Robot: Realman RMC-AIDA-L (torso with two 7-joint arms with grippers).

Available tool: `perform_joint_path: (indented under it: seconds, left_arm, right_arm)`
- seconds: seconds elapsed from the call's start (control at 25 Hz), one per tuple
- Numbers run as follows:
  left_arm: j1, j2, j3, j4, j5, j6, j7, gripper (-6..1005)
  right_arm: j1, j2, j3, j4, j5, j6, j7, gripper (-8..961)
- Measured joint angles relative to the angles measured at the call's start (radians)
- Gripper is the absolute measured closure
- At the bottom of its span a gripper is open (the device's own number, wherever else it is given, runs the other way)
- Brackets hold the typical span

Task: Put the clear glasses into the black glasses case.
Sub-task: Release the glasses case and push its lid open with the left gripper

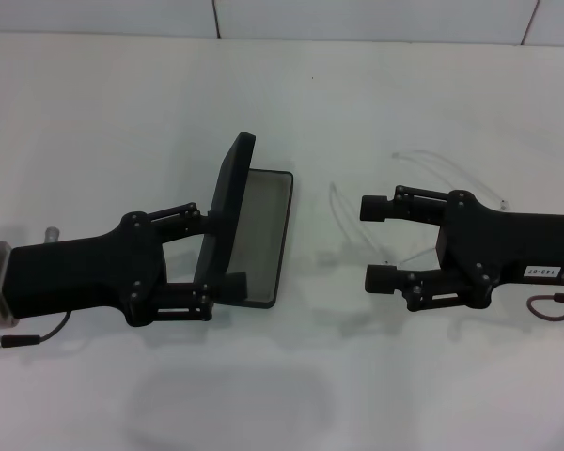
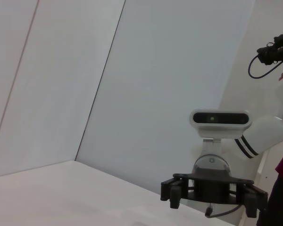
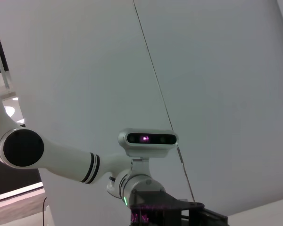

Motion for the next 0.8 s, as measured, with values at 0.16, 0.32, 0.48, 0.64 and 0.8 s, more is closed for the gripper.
perform_joint_path:
  seconds: [0.16,0.32,0.48,0.64,0.8]
  left_arm:
    - [0.000,0.001,0.000,0.001,-0.001,0.000,0.000,125]
    - [0.000,0.002,0.000,0.001,-0.002,0.000,0.000,127]
    - [0.000,0.003,0.000,0.002,-0.002,0.000,0.000,128]
    - [0.000,0.002,0.000,0.003,-0.002,0.001,0.000,130]
    - [0.000,0.001,0.000,0.004,-0.003,0.002,-0.002,131]
  right_arm:
    - [0.000,-0.001,0.000,0.000,0.000,0.000,0.000,94]
    - [-0.001,-0.001,0.000,0.000,0.000,0.000,0.000,94]
    - [-0.003,-0.001,0.000,0.001,0.000,0.000,-0.001,94]
    - [-0.007,-0.001,0.000,0.002,0.000,0.000,-0.008,94]
    - [-0.010,-0.001,0.000,0.002,0.000,0.000,-0.011,94]
